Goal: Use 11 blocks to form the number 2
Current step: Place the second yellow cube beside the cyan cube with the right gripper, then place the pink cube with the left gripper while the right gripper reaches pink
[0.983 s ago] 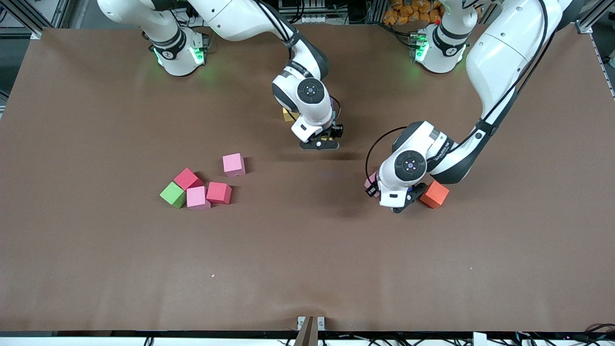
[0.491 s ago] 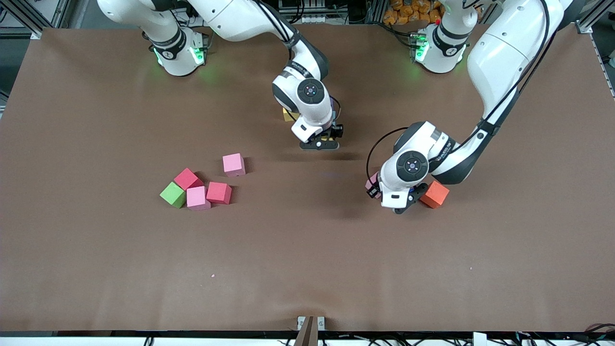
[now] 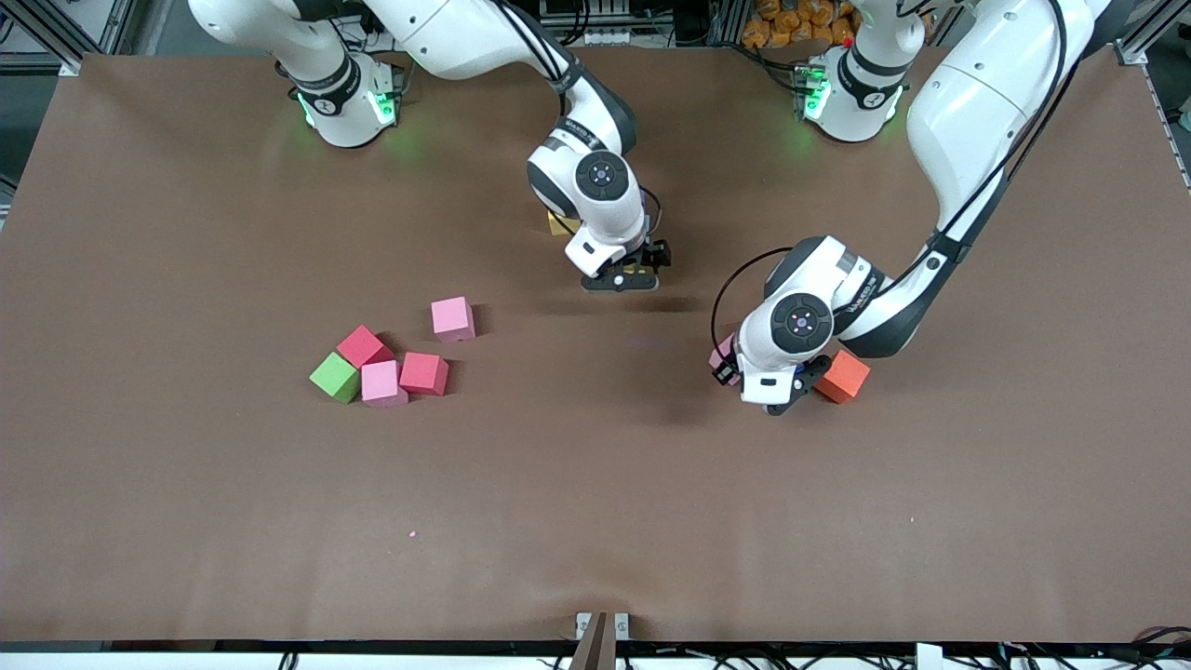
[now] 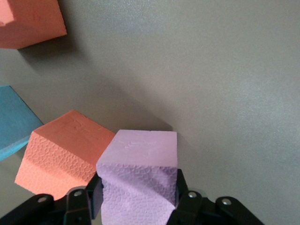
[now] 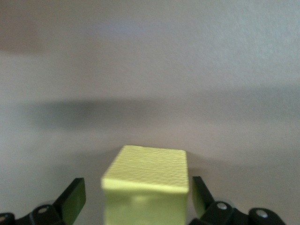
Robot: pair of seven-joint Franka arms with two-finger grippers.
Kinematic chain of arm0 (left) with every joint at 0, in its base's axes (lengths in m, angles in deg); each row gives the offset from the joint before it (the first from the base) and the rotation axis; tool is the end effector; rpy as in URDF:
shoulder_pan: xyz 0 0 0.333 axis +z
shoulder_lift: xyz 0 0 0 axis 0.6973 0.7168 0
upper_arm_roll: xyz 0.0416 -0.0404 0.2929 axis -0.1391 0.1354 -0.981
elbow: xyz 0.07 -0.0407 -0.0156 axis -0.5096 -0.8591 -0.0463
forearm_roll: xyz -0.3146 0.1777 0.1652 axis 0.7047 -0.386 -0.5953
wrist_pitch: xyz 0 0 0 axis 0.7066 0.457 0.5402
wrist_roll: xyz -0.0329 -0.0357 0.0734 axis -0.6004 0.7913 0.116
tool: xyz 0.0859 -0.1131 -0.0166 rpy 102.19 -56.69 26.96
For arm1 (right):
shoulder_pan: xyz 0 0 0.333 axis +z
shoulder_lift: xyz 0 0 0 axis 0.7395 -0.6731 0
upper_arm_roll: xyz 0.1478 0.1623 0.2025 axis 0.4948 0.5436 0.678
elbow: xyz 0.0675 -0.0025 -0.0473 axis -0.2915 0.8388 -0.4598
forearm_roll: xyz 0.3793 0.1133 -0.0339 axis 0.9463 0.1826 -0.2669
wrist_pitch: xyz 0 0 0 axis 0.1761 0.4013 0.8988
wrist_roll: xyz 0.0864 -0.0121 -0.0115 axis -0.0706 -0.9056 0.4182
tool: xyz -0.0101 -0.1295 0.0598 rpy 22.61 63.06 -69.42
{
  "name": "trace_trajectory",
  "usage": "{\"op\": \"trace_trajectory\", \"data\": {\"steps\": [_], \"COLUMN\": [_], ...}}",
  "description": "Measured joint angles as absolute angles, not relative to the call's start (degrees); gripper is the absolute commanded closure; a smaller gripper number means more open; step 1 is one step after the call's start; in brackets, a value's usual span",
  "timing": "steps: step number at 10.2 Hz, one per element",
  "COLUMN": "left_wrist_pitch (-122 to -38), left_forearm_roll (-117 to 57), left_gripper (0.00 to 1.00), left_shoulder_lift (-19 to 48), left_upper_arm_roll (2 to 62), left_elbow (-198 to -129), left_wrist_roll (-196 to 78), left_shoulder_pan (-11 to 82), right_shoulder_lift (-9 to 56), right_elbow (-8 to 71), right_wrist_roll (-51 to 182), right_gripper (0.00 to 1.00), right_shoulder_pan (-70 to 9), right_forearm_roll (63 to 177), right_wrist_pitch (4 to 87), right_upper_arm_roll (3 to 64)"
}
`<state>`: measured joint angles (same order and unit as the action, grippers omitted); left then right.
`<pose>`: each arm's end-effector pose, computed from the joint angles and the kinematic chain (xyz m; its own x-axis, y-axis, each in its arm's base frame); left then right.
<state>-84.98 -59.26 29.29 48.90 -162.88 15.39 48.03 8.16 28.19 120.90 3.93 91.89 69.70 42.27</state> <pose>0.5663 -0.2968 0.1708 0.7268 0.6732 -0.1364 0.6629 -0.7394 -0.1174 0.3918 0.5651 0.1646 0.9967 -0.0427 -0.0691 -0.0531 -0.9863 -0.1563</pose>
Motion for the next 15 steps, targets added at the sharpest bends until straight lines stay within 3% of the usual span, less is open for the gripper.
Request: {"op": "trace_trajectory", "data": {"steps": [5, 8, 11, 15], "left_wrist_pitch": [-85.0, -85.0, -84.8, -84.8], "left_forearm_roll": [-57.8, -57.8, -57.7, -57.7], "left_gripper": [0.39, 0.4, 0.42, 0.43], "left_shoulder_lift": [29.0, 28.9, 28.8, 28.7], "left_upper_arm_roll": [51.2, 54.8, 58.6, 59.4], "left_elbow": [-161.4, -161.2, -161.2, -159.6], "left_wrist_roll": [25.2, 33.4, 45.5, 63.4], "left_shoulder_pan": [47.3, 46.7, 46.0, 39.2], "right_shoulder_lift": [18.8, 27.5, 30.6, 31.8], "right_elbow": [28.0, 34.1, 36.7, 38.9], "right_wrist_roll": [114.4, 102.6, 87.2, 69.2], "right_gripper": [0.0, 0.0, 0.0, 0.0], "right_shoulder_pan": [3.8, -3.2, -9.6, -20.0], "right_forearm_roll": [91.9, 91.8, 91.7, 89.0], "right_wrist_pitch": [59.5, 54.7, 47.5, 45.6], "right_upper_arm_roll": [36.7, 34.6, 28.7, 28.0]}}
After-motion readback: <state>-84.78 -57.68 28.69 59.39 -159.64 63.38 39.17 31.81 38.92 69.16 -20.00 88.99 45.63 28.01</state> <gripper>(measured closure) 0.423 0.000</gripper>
